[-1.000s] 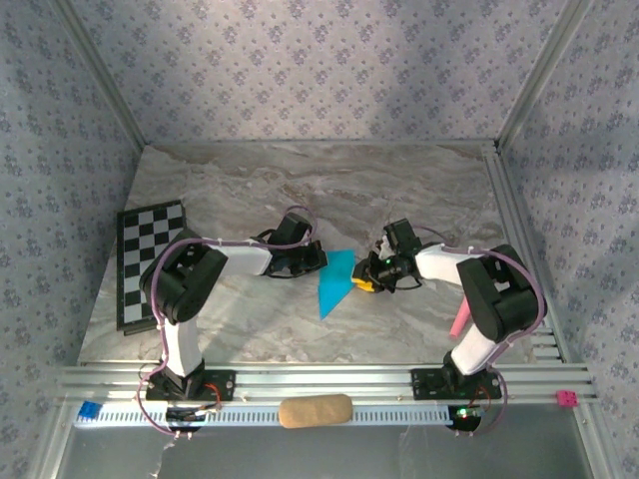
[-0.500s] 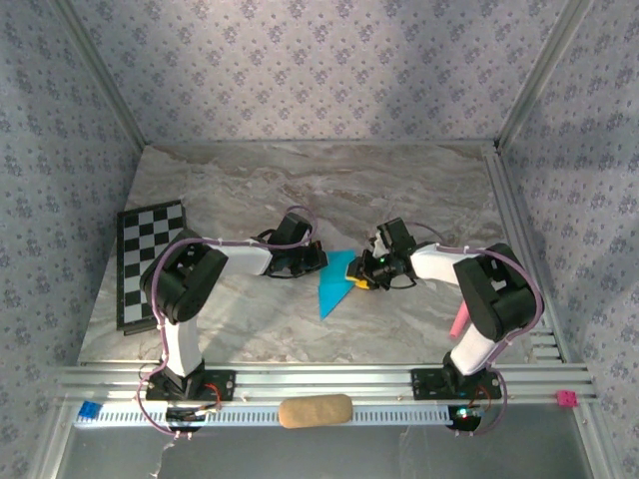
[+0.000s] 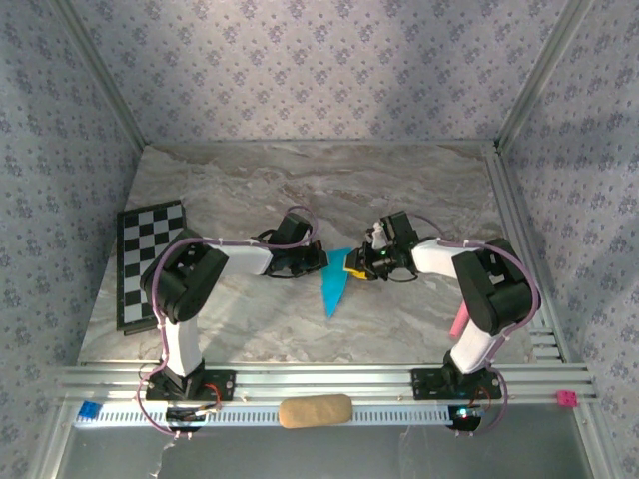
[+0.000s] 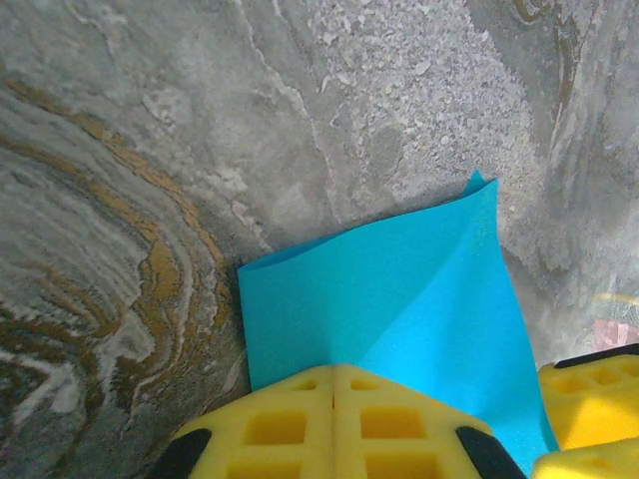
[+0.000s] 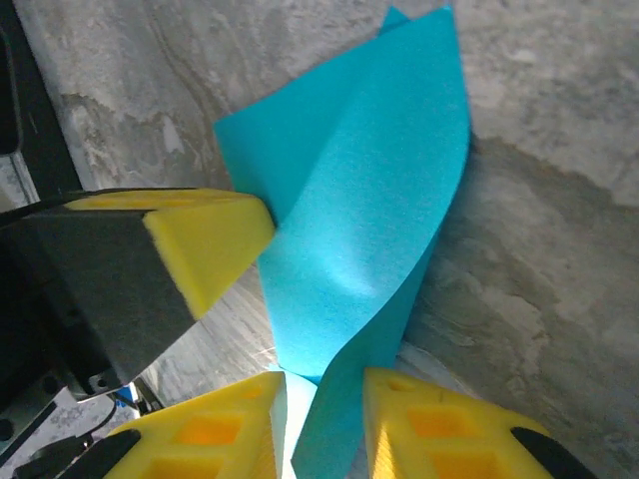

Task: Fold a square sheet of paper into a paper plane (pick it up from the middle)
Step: Fold the wing for the fifth time at the center of the table.

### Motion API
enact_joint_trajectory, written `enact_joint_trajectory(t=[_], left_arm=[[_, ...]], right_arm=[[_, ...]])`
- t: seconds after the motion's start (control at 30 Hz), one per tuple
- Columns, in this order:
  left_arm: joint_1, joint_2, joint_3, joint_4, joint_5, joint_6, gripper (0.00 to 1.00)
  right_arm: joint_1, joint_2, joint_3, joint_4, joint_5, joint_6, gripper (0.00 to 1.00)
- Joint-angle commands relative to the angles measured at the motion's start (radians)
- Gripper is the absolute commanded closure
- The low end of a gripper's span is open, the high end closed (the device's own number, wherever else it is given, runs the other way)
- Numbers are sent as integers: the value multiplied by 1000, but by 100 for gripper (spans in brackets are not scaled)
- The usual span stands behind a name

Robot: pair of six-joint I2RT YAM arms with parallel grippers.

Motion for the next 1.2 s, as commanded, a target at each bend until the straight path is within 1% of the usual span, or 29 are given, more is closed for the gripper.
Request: enact_joint_trajectory(t=[0.0, 0.07, 0.13, 0.27, 0.4, 0.53, 0.67, 0.8, 0.93, 1.07, 1.13, 1.17], left_arm=[[1, 35, 8, -29, 17, 19, 94], [2, 34, 10, -27, 18, 19, 94], [1, 33, 10, -31, 18, 19, 94], [1, 31, 8, -33, 17, 19, 94], [-1, 28, 5, -30, 16, 18, 94], [-3, 19, 2, -31, 12, 18, 94], [-4, 23, 0, -27, 13, 19, 94], [-5, 28, 1, -21, 18, 19, 94], [-7, 28, 9, -14, 22, 15, 94], [-8, 29, 11, -16, 20, 18, 94], [-8, 28, 11, -17, 18, 12, 94], [-10, 29, 14, -16, 17, 11, 94]], right_arm=[[-16, 4, 21, -41, -34, -56, 73], [-20, 4, 16, -39, -35, -57, 72], [-23, 9, 18, -78, -22, -50, 72], [-26, 7, -15, -51, -5, -34, 69], [-30, 28, -13, 1, -32, -18, 68], [-42, 24, -14, 9, -9, -20, 68], [-53, 44, -8, 38, -50, -44, 69], [-60, 55, -17, 88, -76, -53, 74], [-63, 66, -11, 88, -111, -88, 76], [-71, 86, 6, 54, -122, -103, 75], [-75, 87, -2, 80, -141, -103, 74], [-76, 87, -6, 91, -147, -130, 74]])
